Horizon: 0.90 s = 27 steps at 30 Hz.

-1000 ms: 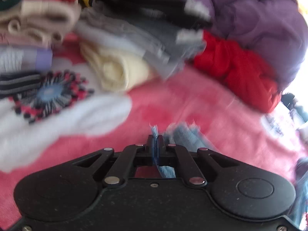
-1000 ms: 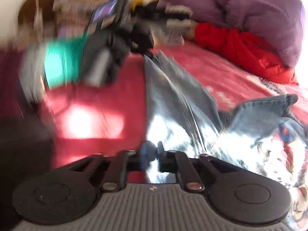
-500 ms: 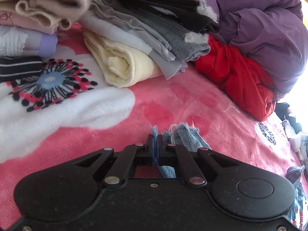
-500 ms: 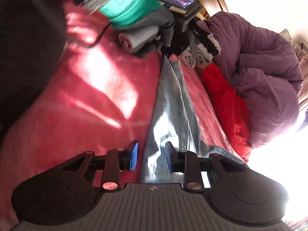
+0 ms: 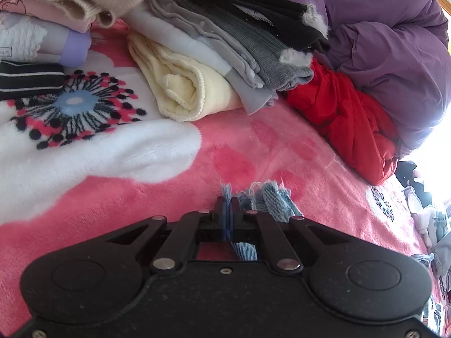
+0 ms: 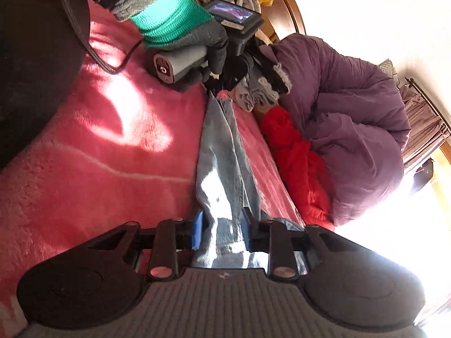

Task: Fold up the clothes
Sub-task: 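Pull the held jeans leg straight across the blanket with the left tool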

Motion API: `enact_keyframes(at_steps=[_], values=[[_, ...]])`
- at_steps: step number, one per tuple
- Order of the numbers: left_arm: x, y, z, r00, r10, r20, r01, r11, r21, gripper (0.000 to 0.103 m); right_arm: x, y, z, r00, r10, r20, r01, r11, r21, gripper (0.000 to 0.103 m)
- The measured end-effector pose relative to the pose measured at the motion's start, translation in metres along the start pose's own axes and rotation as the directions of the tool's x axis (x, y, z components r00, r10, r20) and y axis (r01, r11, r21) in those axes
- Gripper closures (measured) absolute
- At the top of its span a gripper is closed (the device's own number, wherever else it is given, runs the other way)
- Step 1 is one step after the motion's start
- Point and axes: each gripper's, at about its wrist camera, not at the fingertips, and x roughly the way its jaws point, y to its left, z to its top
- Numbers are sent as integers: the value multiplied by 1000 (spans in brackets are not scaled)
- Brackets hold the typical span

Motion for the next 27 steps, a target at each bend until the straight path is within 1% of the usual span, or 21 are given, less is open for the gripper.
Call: enact_keyframes(at_steps=[2, 3, 6, 7, 9, 10, 11, 13, 14, 15, 17, 18, 19, 20, 21, 22, 23, 24, 25, 26, 27], values=[[0, 0, 0, 1000, -2, 0, 2, 1000, -2, 103, 0, -6, 2, 1000, 29, 10, -30, 999, 43, 100], [0, 0, 1, 1000, -2, 1, 2, 1000, 0, 103, 1, -10, 3, 999, 45, 6, -46, 996, 70, 99], [-3, -1, 4, 999, -20, 26, 20, 1000, 3, 103, 3, -21, -1, 989, 148, -20, -142, 974, 176, 101], [-9, -2, 6, 998, -42, 52, 42, 999, -1, 103, 1, -25, -1, 984, 179, -14, -172, 961, 217, 101], [-20, -6, 11, 991, -83, 105, 83, 997, 3, 103, -7, -38, 1, 977, 209, 36, -210, 928, 308, 101], [-26, -10, 13, 986, -100, 135, 97, 995, 25, 103, -10, -41, 3, 977, 210, 46, -214, 922, 323, 100], [-28, -14, 14, 983, -104, 149, 98, 994, 47, 103, -5, -44, -1, 969, 244, 39, -241, 901, 360, 100], [-18, -19, 9, 993, -51, 109, 40, 994, 100, 103, 5, -50, -9, 950, 311, 29, -293, 853, 432, 100], [-5, -21, 4, 999, 10, 51, -17, 990, 142, 103, 10, -52, -13, 938, 345, 25, -316, 826, 466, 100], [3, -23, -1, 998, 55, 19, -58, 982, 181, 102, 14, -52, -15, 926, 377, 18, -340, 810, 477, 99], [2, -28, -5, 995, 87, 47, -96, 966, 238, 98, 15, -57, -16, 917, 398, 28, -357, 786, 504, 99], [-5, -35, -2, 989, 122, 81, -139, 955, 261, 93, 15, -59, -17, 913, 408, 30, -364, 778, 511, 99], [-14, -42, -1, 982, 141, 128, -172, 945, 278, 77, 16, -57, -16, 912, 409, 28, -366, 783, 503, 99], [-24, -49, -1, 977, 130, 168, -176, 939, 296, 75, 15, -56, -16, 914, 405, 33, -366, 787, 496, 98], [-34, -56, -1, 977, 104, 185, -160, 934, 319, 75, 14, -55, -16, 914, 403, 36, -368, 791, 489, 95], [-40, -64, -2, 986, 53, 156, -106, 930, 352, 75, 14, -54, -15, 915, 402, 39, -370, 794, 483, 95], [-43, -73, -7, 995, -1, 98, -38, 917, 398, 75, 12, -55, -15, 912, 409, 46, -379, 791, 480, 95], [-45, -85, -15, 998, -60, 21, 44, 893, 448, 75, 13, -57, -14, 907, 417, 55, -389, 784, 483, 95], [-45, -95, -25, 993, -108, -45, 116, 863, 492, 75, 12, -59, -14, 902, 425, 72, -402, 768, 498, 95], [-45, -104, -36, 987, -130, -93, 159, 829, 535, 75, 11, -63, -15, 896, 434, 88, -414, 749, 518, 95], [-43, -113, -48, 983, -129, -130, 181, 792, 583, 75, 11, -67, -17, 890, 443, 104, -425, 729, 536, 95]])
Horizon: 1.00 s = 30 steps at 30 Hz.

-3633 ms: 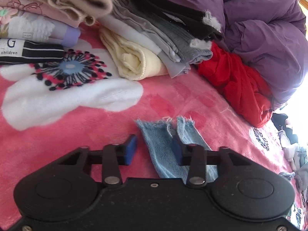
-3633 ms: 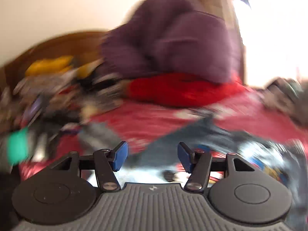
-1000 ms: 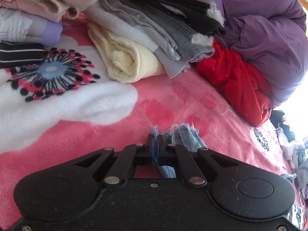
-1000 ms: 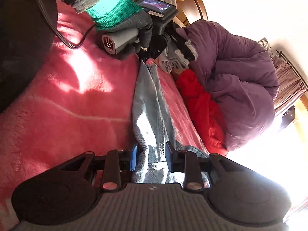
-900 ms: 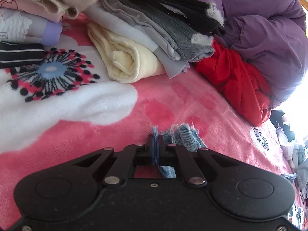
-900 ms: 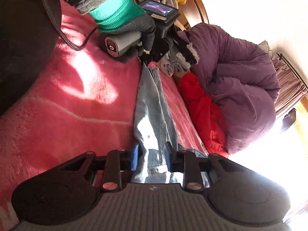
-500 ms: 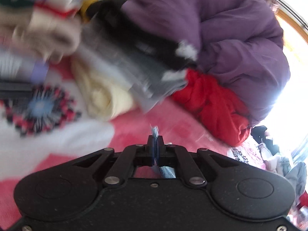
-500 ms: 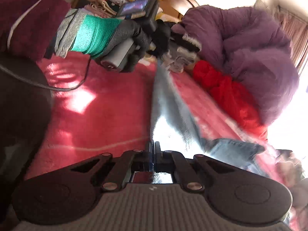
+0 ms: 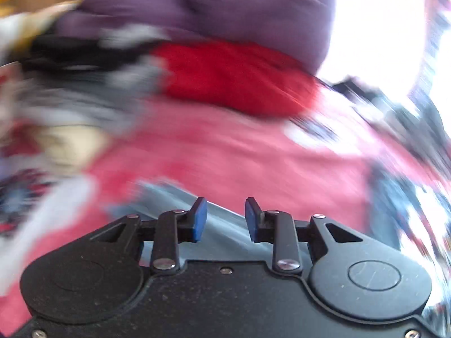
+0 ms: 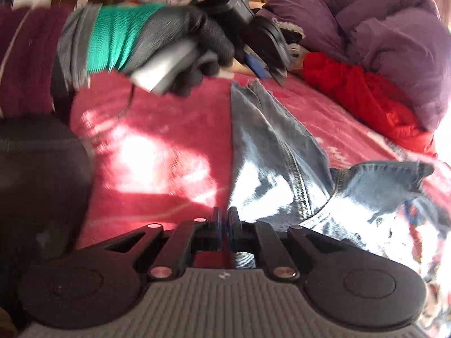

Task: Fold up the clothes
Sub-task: 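Pull the held jeans leg straight across the blanket with the left tool, then open the left tool to release the jeans leg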

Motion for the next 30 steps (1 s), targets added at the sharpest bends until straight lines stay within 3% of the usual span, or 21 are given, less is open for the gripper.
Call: enact_keyframes(at_steps=[1, 2, 4, 6, 8, 9, 11, 13, 15, 18, 20, 21, 23, 26, 27, 30], values=[[7, -10, -4, 1000, 8, -27, -6, 999, 52, 72, 1, -3, -1, 1000, 7, -3, -7, 1000, 22, 93], [16, -10, -8, 997, 62, -37, -60, 996, 67, 72, 2, -7, -2, 1000, 14, -6, -13, 999, 44, 92], [31, 9, -10, 985, 166, -37, -166, 986, 6, 76, 7, -14, -7, 999, 41, -20, -39, 995, 88, 90], [24, 37, -5, 978, 210, -4, -208, 965, -159, 79, 7, -17, -7, 998, 59, -21, -57, 992, 108, 89], [17, 51, -1, 961, 276, 29, -264, 940, -214, 79, 7, -18, -7, 997, 72, -21, -69, 990, 121, 86], [16, 55, 0, 956, 290, 41, -274, 936, -223, 79, 8, -17, -8, 997, 75, -21, -72, 990, 123, 84], [15, 59, 1, 970, 236, 64, -215, 948, -236, 79, 9, -14, -8, 998, 66, -22, -63, 992, 105, 84], [12, 57, 0, 983, 157, 99, -137, 973, -188, 79, 8, -14, -8, 998, 67, -17, -65, 992, 107, 84], [14, 52, -2, 971, 225, 76, -216, 969, -119, 76, 8, -18, -7, 997, 77, -11, -75, 989, 129, 84], [12, 49, -6, 936, 348, 48, -346, 937, -56, 78, 6, -20, -6, 996, 91, -8, -89, 986, 144, 83], [-5, 42, -5, 930, 360, 76, -359, 933, -27, 78, 5, -21, -6, 994, 105, -9, -102, 984, 149, 80], [-12, 42, -4, 931, 359, 74, -357, 933, -38, 78, 5, -19, -5, 994, 105, -8, -102, 985, 140, 77], [-17, 52, -4, 947, 322, 14, -316, 936, -157, 78, 4, -15, -5, 995, 104, -7, -103, 987, 122, 74], [-24, 63, -8, 968, 240, -67, -249, 906, -343, 78, -2, -10, -3, 996, 92, 21, -93, 992, 88, 75], [-28, 59, -11, 975, 213, -64, -221, 903, -369, 78, -5, -10, -1, 996, 86, 36, -89, 992, 85, 75], [-39, 30, -12, 996, 89, -18, -90, 952, -293, 78, -5, -13, 3, 996, 70, 60, -76, 993, 92, 75]])
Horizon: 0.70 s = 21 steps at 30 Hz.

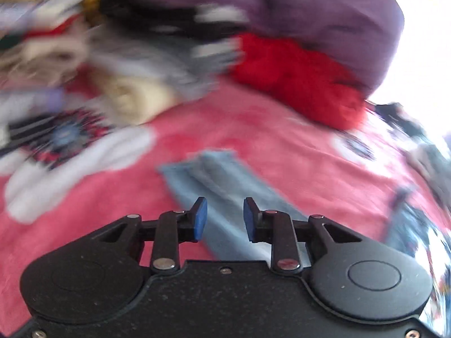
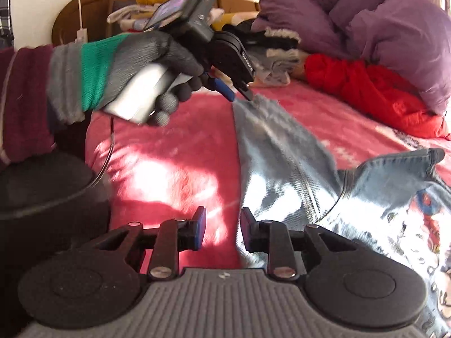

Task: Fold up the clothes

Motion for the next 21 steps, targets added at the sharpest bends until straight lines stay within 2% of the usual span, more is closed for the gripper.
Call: enact_keyframes(at_steps=[1, 2, 3, 4, 5, 6, 7, 8, 9, 10, 12, 13, 14, 15, 16, 17, 19, 20, 21], values=[[0, -4, -4, 996, -83, -34, 83, 996, -19, 78, 2, -2, 1, 1000, -2, 0, 2, 1000, 7, 75], [4, -1, -9, 980, -176, -87, 169, 982, -83, 78, 5, -4, -1, 1000, 1, -14, -1, 1000, 13, 75], [12, 3, -14, 967, -216, -136, 195, 969, -149, 75, 9, -6, -2, 1000, 4, -29, -4, 1000, 18, 75], [18, 12, -17, 973, -177, -148, 148, 972, -184, 73, 11, -7, -4, 999, 10, -42, -9, 1000, 21, 74], [19, 24, -16, 986, -115, -120, 87, 973, -212, 77, 14, -8, -6, 998, 15, -56, -14, 1000, 23, 73], [20, 37, -16, 994, -51, -94, 27, 970, -241, 86, 13, -9, -6, 998, 19, -58, -18, 999, 27, 73], [18, 48, -16, 998, -21, -63, 2, 958, -287, 85, 13, -9, -6, 998, 23, -59, -22, 999, 30, 73], [9, 59, -14, 999, -48, -21, 37, 933, -359, 78, 12, -10, -6, 998, 30, -62, -28, 999, 37, 71], [2, 65, -13, 997, -71, 21, 73, 912, -403, 64, 12, -11, -6, 998, 34, -62, -31, 999, 42, 71], [-1, 65, -13, 993, -106, 50, 117, 908, -401, 59, 12, -12, -6, 997, 37, -61, -34, 998, 47, 71], [7, 60, -17, 976, -218, 14, 205, 889, -408, 55, 12, -11, -6, 997, 37, -63, -35, 999, 41, 70], [13, 55, -19, 978, -207, -29, 179, 901, -395, 52, 12, -10, -6, 997, 39, -65, -37, 999, 39, 69], [17, 48, -20, 993, -97, -70, 68, 937, -344, 61, 12, -10, -6, 997, 41, -67, -39, 999, 37, 69], [16, 43, -20, 997, -22, -71, 1, 955, -296, 86, 12, -10, -6, 996, 46, -71, -43, 998, 38, 68], [15, 41, -20, 998, 3, -67, -22, 958, -286, 83, 12, -11, -7, 996, 51, -75, -48, 998, 40, 68], [10, 41, -17, 996, -68, -59, 44, 940, -339, 80, 11, -12, -7, 996, 54, -76, -51, 998, 42, 68], [-1, 33, -15, 979, -196, -55, 159, 906, -391, 57, 11, -13, -7, 995, 59, -77, -55, 997, 47, 68], [-7, 26, -17, 967, -245, -68, 197, 891, -410, 53, 11, -13, -7, 995, 60, -76, -57, 997, 49, 68], [-10, 19, -21, 947, -305, -95, 235, 866, -441, 51, 11, -13, -7, 995, 61, -75, -57, 997, 47, 68]])
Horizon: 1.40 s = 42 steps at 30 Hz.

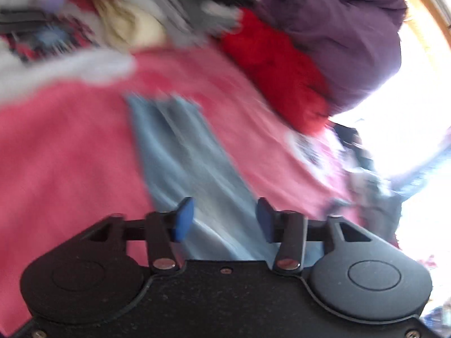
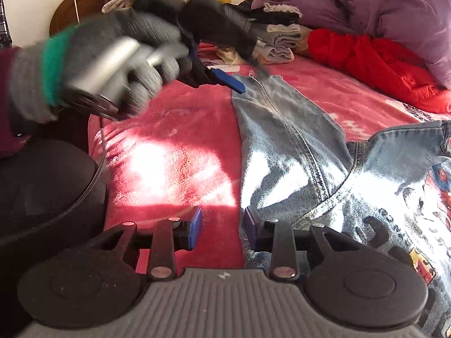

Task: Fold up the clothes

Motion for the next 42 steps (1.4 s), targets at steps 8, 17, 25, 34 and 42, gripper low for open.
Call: enact_keyframes(at_steps=[8, 17, 25, 34, 42], values=[[-10, 35, -10, 989, 138, 50, -121, 960, -253, 68, -2, -3, -3, 1000, 13, 0, -13, 1000, 9, 68], [42, 19, -22, 994, -97, -56, 86, 982, -171, 56, -4, -3, -5, 1000, 13, -5, -13, 1000, 3, 67], [-6, 51, 16, 956, 163, 242, -101, 963, -251, 53, -2, -8, -6, 1000, 24, -6, -24, 1000, 17, 65], [60, -91, -20, 993, 58, 101, -95, 905, 415, 51, -34, -32, -10, 997, 48, 61, -55, 992, 116, 63], [160, -170, -58, 990, 1, -140, 95, 728, 679, 71, -57, -93, -36, 994, 9, 109, -48, 931, 362, 63]])
